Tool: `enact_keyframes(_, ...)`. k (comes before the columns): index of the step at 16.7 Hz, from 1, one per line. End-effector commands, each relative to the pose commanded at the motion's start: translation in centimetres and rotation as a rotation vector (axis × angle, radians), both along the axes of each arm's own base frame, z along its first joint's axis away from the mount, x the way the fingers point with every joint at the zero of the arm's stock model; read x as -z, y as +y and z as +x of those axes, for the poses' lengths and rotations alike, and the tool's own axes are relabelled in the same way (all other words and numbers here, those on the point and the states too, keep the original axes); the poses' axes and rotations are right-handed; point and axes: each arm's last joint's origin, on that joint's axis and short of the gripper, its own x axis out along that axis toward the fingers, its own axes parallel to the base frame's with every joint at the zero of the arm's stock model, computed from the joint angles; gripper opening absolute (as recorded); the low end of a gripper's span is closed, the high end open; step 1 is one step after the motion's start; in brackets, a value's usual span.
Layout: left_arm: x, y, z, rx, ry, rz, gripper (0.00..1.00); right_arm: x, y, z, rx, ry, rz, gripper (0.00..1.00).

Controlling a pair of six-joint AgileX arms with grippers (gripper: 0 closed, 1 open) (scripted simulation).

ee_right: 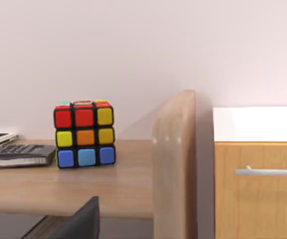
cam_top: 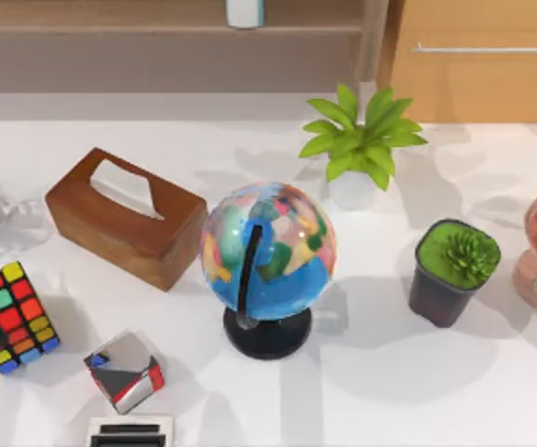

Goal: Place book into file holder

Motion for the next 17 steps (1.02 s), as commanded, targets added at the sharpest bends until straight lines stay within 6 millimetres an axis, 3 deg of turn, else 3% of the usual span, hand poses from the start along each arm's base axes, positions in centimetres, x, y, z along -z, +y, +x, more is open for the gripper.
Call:
enact_keyframes(4, 0.0, 0.0, 0.0, 0.0, 0.0, 0.0, 1.0, 4.9, 10.2, 8.3, 0.04, 0.101, -0.023, 1.0)
enact_keyframes(8, 0.0, 0.0, 0.0, 0.0, 0.0, 0.0, 1.0, 11.4, 17.2, 12.7, 0.108, 0.175, -0.042, 1.0)
enact_keyframes(12, 0.0, 0.0, 0.0, 0.0, 0.0, 0.0, 1.0, 16.0, 20.2, 14.4, 0.169, 0.226, -0.063, 1.0)
enact_keyframes(17, 0.0, 0.0, 0.0, 0.0, 0.0, 0.0, 1.0, 16.9, 20.5, 14.6, 0.181, 0.238, -0.071, 1.0)
